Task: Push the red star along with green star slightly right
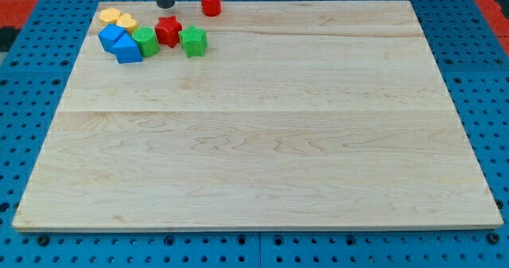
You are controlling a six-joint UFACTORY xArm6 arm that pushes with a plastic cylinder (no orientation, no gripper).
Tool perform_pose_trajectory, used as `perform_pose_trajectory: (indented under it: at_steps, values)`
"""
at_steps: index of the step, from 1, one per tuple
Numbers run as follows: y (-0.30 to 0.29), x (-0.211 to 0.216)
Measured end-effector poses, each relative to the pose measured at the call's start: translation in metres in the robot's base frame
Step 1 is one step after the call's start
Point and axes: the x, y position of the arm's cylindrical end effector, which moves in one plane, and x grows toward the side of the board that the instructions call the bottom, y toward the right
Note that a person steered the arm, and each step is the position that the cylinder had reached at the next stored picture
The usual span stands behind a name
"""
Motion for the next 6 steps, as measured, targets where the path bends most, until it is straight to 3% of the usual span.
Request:
perform_pose_trajectory:
  at_steps: [1,3,6]
  values:
    - [0.033,0.013]
    - [-0.021,0.008]
    - [-0.014,0.074]
